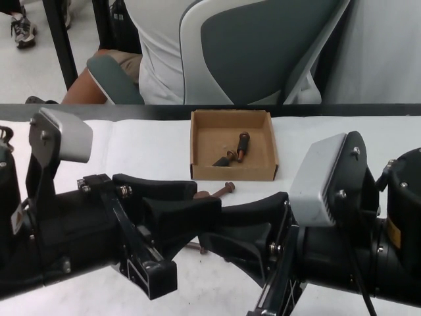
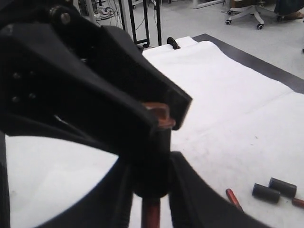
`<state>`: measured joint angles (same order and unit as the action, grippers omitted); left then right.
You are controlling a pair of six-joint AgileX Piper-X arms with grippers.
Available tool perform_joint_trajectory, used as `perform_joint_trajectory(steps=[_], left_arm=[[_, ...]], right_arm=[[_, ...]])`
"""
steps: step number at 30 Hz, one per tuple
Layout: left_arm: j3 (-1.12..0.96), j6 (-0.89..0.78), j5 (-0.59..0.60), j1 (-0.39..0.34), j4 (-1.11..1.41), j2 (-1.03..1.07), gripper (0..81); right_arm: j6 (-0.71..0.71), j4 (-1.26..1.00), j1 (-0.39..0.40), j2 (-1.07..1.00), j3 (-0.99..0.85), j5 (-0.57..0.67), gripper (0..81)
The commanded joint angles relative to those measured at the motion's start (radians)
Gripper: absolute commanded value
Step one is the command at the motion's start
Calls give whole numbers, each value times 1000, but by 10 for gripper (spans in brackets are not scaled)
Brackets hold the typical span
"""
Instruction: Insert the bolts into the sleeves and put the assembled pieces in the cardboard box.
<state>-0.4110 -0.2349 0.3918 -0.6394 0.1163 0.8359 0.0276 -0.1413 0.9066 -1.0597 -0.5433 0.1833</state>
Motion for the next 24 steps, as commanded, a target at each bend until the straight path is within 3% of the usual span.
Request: perform_joint_trajectory(steps=[1, 10, 24], left_arm=[[0, 36, -87, 2, -75, -4, 396], [0, 41, -125, 2, -217, -4, 396], [0, 41, -139, 2, -217, -4, 396]], right_arm=[[-5, -60, -4, 8, -14, -16, 2], [-5, 141, -73, 8, -82, -73, 2], [-5, 181, -210, 8, -135, -65, 2]])
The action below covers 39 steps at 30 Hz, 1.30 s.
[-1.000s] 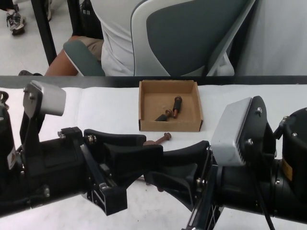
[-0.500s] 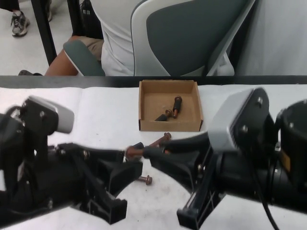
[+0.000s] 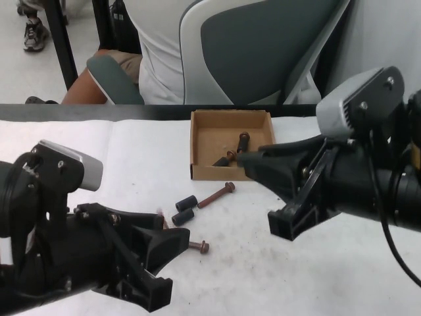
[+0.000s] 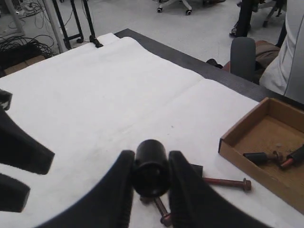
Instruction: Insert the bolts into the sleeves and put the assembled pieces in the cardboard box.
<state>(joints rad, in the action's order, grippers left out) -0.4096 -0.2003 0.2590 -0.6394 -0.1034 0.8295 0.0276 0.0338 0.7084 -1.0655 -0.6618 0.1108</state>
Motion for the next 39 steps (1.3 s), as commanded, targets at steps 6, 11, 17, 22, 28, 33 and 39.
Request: perform_joint_trajectory(steps=[6, 11, 17, 22, 28, 33, 39], left_arm=[[-1, 7, -43, 2, 3, 2, 396], [-1, 7, -56, 2, 3, 2, 396], [-1, 7, -56, 2, 3, 2, 396], [-1, 7, -56, 2, -54, 2, 361], [-1, -24, -61, 2, -198, 2, 347], [-1, -153, -90, 2, -237, 16, 347], [-8, -284, -16, 2, -237, 129, 347]], right_arm=[[-5, 115, -13, 13, -17, 25, 2], [-5, 234, -13, 11, -17, 91, 2], [83, 378, -13, -32, -17, 106, 2], [152, 427, -13, -137, -17, 217, 2], [221, 427, -13, -263, -40, 232, 2], [221, 501, -13, -366, -107, 232, 2], [221, 680, -13, -507, -213, 232, 2]])
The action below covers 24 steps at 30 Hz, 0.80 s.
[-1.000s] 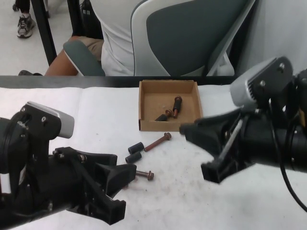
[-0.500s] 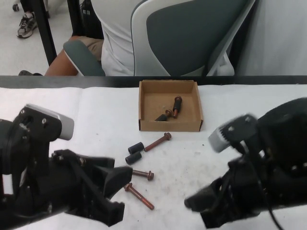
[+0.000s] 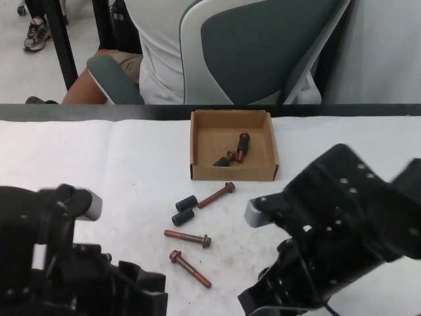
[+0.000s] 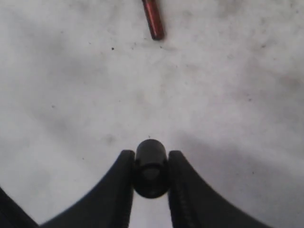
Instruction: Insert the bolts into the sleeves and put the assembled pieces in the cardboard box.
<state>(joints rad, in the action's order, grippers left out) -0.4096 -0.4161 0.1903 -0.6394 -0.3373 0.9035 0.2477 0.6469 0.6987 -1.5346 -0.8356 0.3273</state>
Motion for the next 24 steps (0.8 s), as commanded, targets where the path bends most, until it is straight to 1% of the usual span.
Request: perform_joint_trajectory(steps=[1, 6, 8, 10, 11, 15, 17, 20, 24], left_arm=[[-10, -89, 72, 2, -3, 76, 347], [-40, -170, 160, 2, -26, 203, 347], [-54, -181, 179, 2, -26, 238, 347], [-69, -184, 179, 2, -26, 269, 347], [-79, -184, 179, 2, -26, 278, 347], [-113, -179, 179, 2, -21, 316, 347], [-122, -179, 179, 2, -17, 325, 347], [-125, -179, 171, 2, -17, 328, 347], [-125, -179, 171, 2, -17, 328, 347]], right_arm=[[-7, 86, -3, -52, -53, 7, 2], [-43, 122, -3, -77, -83, -54, 1], [-58, 124, -3, -77, -92, -54, 35], [-57, 124, -3, -77, -103, -54, 104], [-57, 124, -3, -77, -109, -54, 155], [-57, 121, -3, -77, -130, -60, 405], [-57, 121, -3, -77, -136, -83, 461], [-57, 128, -3, -77, -141, -105, 449], [-45, 128, -3, -77, -141, -105, 444]])
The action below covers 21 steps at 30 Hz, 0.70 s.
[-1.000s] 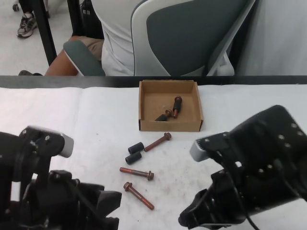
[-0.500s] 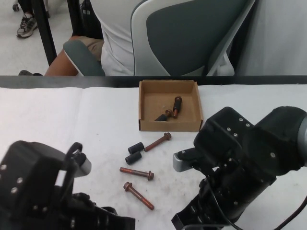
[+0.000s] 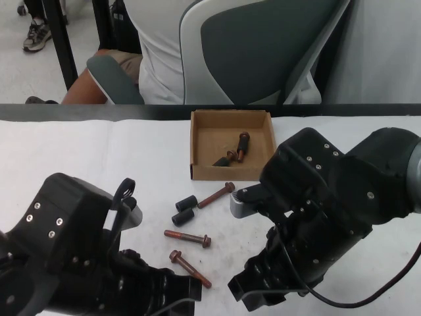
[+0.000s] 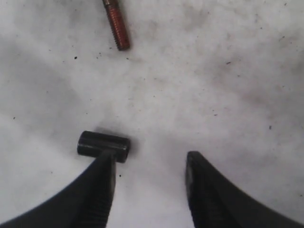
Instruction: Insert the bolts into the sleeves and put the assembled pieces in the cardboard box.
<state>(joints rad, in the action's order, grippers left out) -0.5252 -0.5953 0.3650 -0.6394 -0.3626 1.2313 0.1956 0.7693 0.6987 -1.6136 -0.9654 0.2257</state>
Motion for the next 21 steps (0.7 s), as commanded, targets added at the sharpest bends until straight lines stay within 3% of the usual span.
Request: perform_joint_trajectory(steps=[1, 9, 17, 21], left_arm=[[-9, 1, -4, 2, 8, 0, 347], [-9, -51, -52, 9, 8, 11, 347], [-11, -242, 85, 102, 64, 138, 347], [-36, -314, 97, 138, 99, 193, 347]], right_arm=[[8, 6, -3, 2, -11, -4, 444], [5, 78, -3, 2, -11, 4, 444], [-190, 120, -1, 2, -11, 54, 444], [-230, 125, 7, 2, -11, 71, 444]])
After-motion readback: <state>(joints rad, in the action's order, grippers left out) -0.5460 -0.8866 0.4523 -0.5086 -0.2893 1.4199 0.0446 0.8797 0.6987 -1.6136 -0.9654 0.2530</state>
